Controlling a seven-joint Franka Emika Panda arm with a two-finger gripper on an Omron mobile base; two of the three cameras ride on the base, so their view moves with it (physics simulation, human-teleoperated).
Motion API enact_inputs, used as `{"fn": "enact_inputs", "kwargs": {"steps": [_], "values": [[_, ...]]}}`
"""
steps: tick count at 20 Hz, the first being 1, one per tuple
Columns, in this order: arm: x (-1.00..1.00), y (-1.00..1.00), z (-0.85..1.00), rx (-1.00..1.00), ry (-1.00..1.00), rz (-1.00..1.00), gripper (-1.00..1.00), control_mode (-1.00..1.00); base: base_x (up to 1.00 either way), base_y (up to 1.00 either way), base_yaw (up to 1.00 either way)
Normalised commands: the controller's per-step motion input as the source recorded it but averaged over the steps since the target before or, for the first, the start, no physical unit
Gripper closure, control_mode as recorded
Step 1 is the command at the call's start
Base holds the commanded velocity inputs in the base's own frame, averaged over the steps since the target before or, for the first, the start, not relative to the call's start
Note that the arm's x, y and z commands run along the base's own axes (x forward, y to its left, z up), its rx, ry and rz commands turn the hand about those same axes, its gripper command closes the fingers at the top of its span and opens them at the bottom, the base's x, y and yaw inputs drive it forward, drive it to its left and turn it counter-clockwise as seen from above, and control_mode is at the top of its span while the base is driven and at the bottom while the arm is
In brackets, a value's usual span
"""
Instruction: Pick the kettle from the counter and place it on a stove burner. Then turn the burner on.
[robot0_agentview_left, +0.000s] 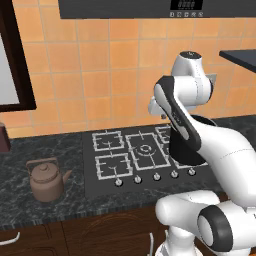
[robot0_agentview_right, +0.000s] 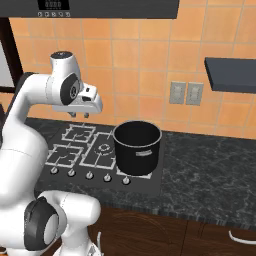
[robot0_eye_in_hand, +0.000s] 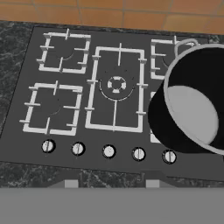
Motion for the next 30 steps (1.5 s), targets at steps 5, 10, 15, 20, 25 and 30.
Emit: {"fn": "enact_inputs", "kwargs": {"steps": [5, 10, 15, 20, 25, 30], "values": [[-0.18, 0.29, -0.12, 0.0, -0.02, 0.0, -1.0, -1.0, 0.0, 0.0, 0.0], [-0.32, 0.44, -0.25, 0.0, -0.06, -0.07, -1.0, -1.0, 0.0, 0.0, 0.0], [-0.29, 0.46, -0.17, 0.0, -0.04, -0.04, -1.0, -1.0, 0.0, 0.0, 0.0], [-0.25, 0.33, -0.07, 0.0, -0.04, -0.07, -1.0, -1.0, 0.0, 0.0, 0.0], [-0.16, 0.47, 0.0, 0.03, -0.05, -0.18, -1.0, -1.0, 0.0, 0.0, 0.0], [-0.07, 0.44, 0.0, 0.04, -0.02, -0.02, -1.0, -1.0, 0.0, 0.0, 0.0]]}}
